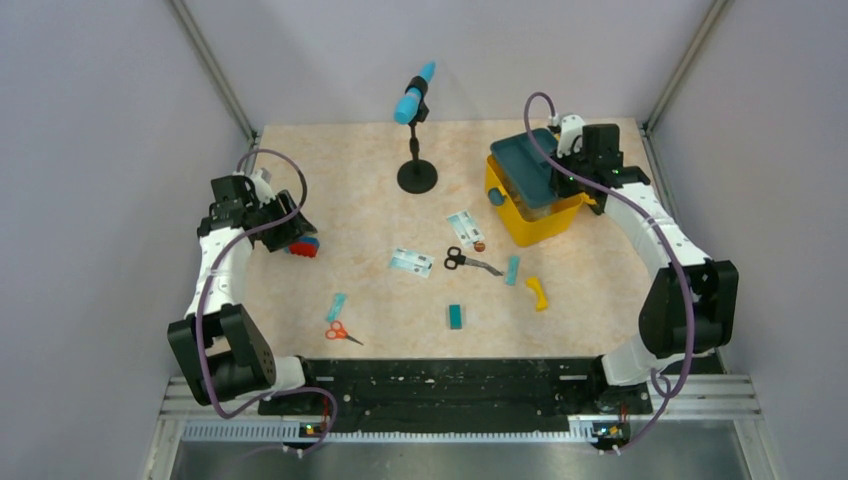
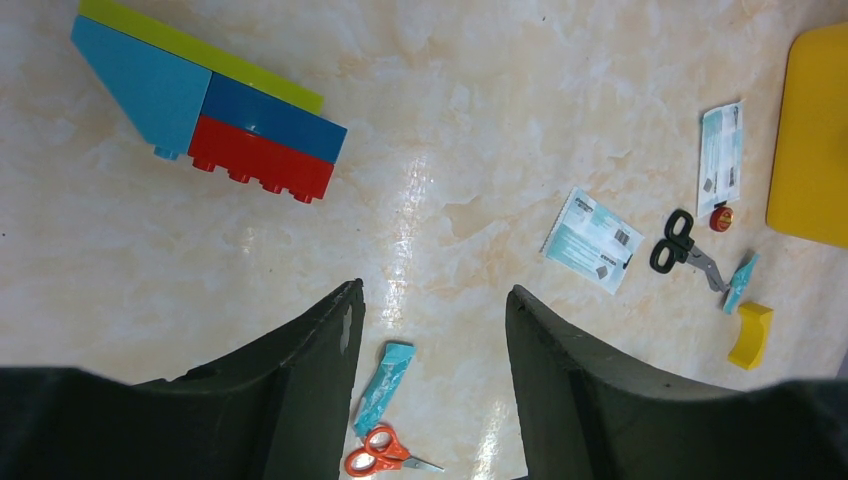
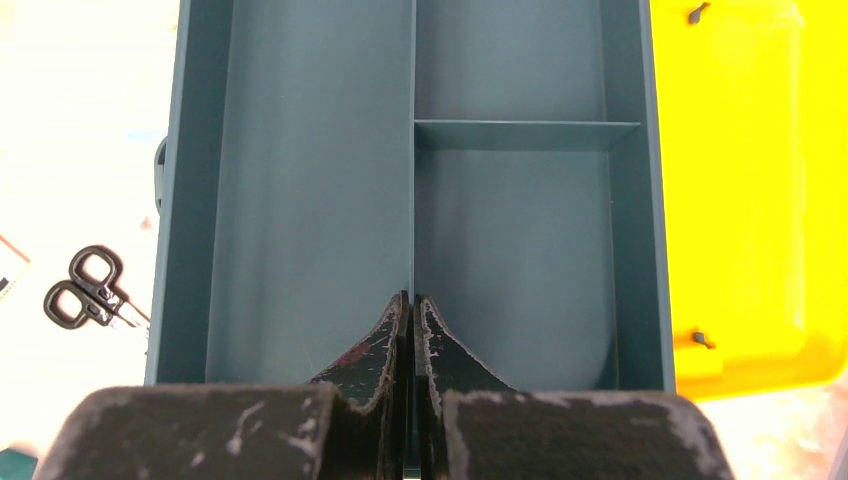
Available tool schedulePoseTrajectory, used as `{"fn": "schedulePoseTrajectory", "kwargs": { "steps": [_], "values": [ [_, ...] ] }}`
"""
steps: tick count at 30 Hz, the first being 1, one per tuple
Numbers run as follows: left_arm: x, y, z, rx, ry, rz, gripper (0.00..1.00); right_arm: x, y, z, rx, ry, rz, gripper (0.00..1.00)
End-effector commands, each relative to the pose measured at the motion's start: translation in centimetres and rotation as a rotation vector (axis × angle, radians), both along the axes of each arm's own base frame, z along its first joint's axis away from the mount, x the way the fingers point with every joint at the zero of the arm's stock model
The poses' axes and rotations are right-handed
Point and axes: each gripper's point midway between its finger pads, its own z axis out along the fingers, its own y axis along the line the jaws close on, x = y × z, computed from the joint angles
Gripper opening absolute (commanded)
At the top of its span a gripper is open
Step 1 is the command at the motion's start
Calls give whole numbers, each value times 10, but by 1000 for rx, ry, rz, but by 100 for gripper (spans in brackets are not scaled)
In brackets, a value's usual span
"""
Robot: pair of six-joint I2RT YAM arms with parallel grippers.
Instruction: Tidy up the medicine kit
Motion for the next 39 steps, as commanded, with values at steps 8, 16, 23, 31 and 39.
{"fn": "schedulePoseTrajectory", "kwargs": {
  "steps": [8, 16, 23, 31, 39],
  "values": [
    [-1, -2, 11, 22, -68, -16, 59, -2, 6, -18, 11, 19, 15, 0],
    [-6, -3, 10, 28, -75, -15, 59, -7, 15, -30, 19, 53, 39, 0],
    [-5, -3, 11, 30, -82, -17, 60, -12, 12, -40, 3, 71, 15, 0],
    [-5, -4, 10, 22, -79, -20, 60, 6, -6, -31, -53, 21, -93, 0],
    [-6, -4, 10, 24, -80, -19, 59, 10, 3, -34, -27, 48, -62, 22]
  ]
}}
